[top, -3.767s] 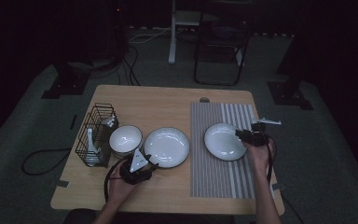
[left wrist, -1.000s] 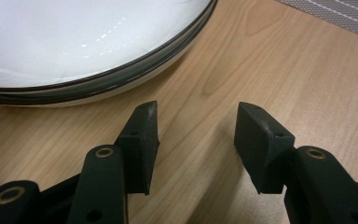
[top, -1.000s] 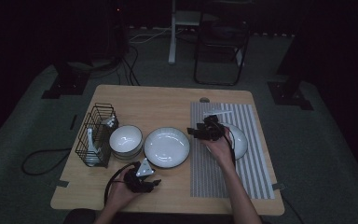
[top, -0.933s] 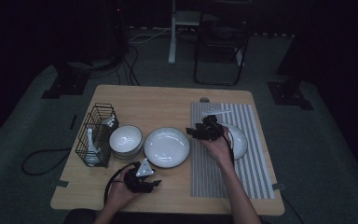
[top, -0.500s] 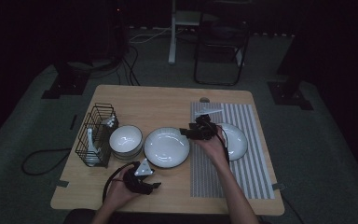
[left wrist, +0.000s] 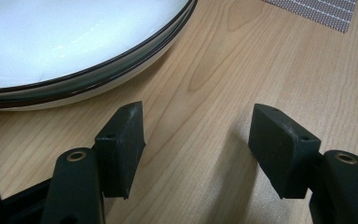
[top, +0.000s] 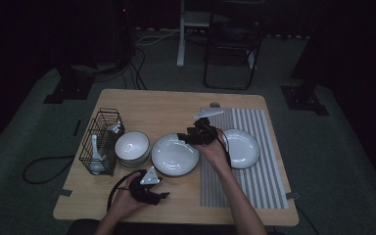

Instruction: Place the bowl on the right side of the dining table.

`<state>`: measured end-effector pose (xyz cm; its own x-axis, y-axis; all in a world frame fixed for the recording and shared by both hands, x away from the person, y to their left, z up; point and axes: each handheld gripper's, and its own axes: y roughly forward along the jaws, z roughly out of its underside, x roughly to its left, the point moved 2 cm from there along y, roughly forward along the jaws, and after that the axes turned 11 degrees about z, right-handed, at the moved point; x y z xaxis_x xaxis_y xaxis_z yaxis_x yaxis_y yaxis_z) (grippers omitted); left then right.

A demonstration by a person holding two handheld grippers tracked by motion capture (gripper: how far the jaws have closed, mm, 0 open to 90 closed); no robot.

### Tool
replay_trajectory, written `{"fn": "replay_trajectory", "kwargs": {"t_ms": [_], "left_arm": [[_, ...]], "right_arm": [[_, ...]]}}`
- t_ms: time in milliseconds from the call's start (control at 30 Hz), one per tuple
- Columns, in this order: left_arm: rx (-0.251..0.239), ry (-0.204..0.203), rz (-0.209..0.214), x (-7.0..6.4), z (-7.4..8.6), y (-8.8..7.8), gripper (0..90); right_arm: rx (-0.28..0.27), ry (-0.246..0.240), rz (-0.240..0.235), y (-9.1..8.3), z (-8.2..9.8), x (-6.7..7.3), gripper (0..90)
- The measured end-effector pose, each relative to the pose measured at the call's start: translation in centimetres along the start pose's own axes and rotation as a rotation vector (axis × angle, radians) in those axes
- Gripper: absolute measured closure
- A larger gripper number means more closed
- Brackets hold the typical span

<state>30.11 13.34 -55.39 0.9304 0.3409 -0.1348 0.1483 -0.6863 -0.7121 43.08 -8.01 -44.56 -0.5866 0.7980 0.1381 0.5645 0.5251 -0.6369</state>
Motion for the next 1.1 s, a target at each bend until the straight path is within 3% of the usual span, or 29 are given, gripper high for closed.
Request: {"fn": "replay_trajectory", "kwargs": {"t_ms": [1100], "left_arm": [[-0.012, 0.008, -0.012, -0.2, -0.2, 0.5, 32.1]], "right_arm": [[0.018, -0.063, -0.053, 2.8, -2.2, 4.0, 40.0]]}}
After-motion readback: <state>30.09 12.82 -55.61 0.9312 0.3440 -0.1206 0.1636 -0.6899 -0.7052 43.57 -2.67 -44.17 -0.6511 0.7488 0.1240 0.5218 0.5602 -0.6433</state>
